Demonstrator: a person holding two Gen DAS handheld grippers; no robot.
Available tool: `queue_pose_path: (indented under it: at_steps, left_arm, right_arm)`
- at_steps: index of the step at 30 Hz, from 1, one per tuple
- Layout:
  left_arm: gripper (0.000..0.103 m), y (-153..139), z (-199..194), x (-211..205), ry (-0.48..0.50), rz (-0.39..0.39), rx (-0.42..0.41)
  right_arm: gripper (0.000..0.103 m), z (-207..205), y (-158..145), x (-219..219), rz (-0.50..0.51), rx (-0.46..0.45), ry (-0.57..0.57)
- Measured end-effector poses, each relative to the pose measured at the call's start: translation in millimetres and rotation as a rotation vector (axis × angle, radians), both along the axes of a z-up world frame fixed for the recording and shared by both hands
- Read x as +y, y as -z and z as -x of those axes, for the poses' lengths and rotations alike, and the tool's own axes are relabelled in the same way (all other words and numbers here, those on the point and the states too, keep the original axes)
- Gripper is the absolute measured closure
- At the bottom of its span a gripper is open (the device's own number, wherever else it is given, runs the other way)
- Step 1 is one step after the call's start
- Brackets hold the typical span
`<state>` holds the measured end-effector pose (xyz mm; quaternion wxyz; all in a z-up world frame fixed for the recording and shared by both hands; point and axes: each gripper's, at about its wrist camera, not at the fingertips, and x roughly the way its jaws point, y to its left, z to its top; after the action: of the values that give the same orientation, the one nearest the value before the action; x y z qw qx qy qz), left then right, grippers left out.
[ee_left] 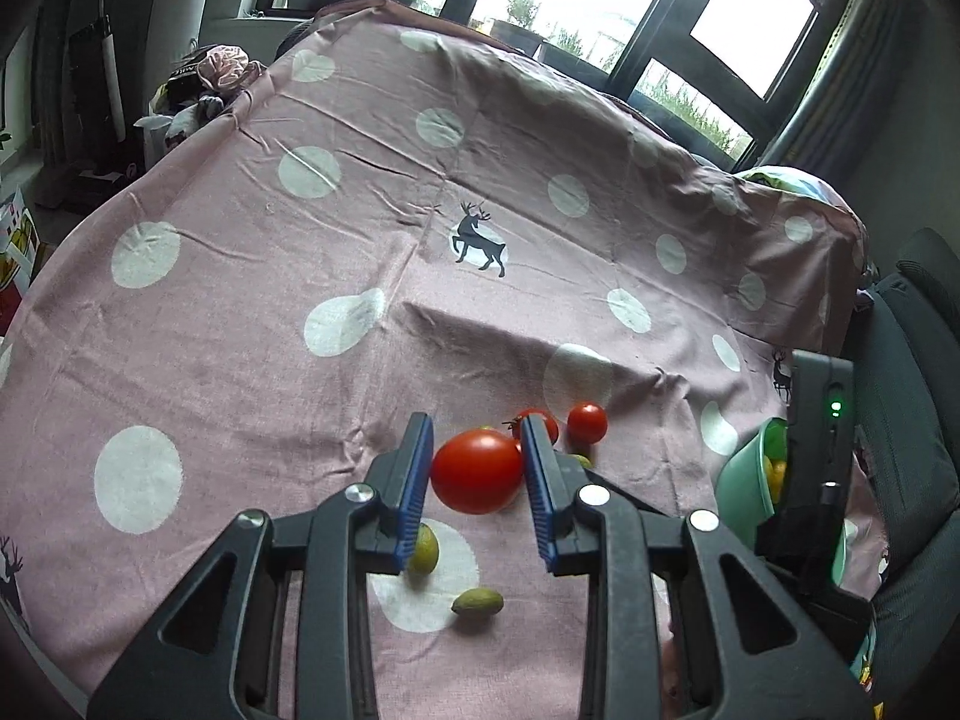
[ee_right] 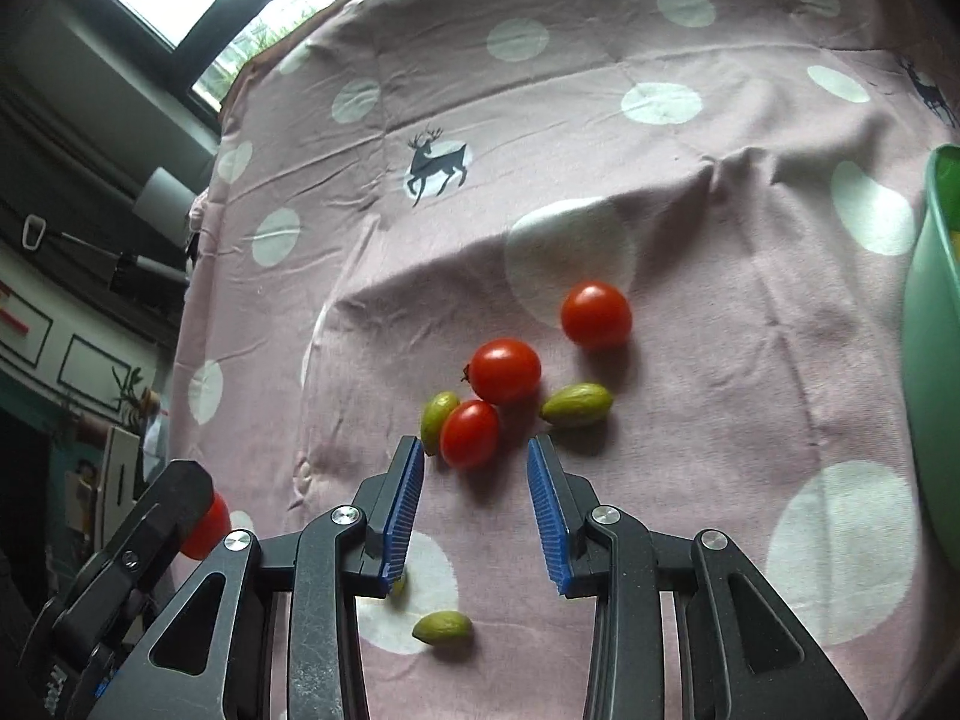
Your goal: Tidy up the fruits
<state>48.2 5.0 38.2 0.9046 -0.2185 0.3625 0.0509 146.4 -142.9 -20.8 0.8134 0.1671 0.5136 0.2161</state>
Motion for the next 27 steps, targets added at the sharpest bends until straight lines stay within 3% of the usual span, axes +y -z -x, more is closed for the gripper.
queue_pose_path:
  at_steps: [10,12,14,22,27]
  left_arm:
    - [0.073,3.5,0.4,7.5,0.016,0.016,0.014]
    - [0.073,4.5,-0.1,8.2,0.022,0.019,0.016]
    - [0.073,4.8,-0.2,8.0,0.026,0.022,0.016]
    - [0.073,0.2,-1.2,-3.3,0.089,0.067,-0.014]
    - [0.073,-7.9,-0.4,-22.9,0.14,0.047,-0.056]
  right_arm:
    - [0.067,-16.3,23.5,27.6,0.029,0.055,0.008]
    - [0.074,-16.1,25.2,31.2,0.045,0.041,0.01]
    - [0.074,-15.5,24.7,33.0,0.051,0.031,0.007]
    - [0.074,-7.9,12.9,8.0,-0.049,0.027,0.023]
    - [0.074,2.7,-8.2,-31.2,-0.137,-0.024,0.081]
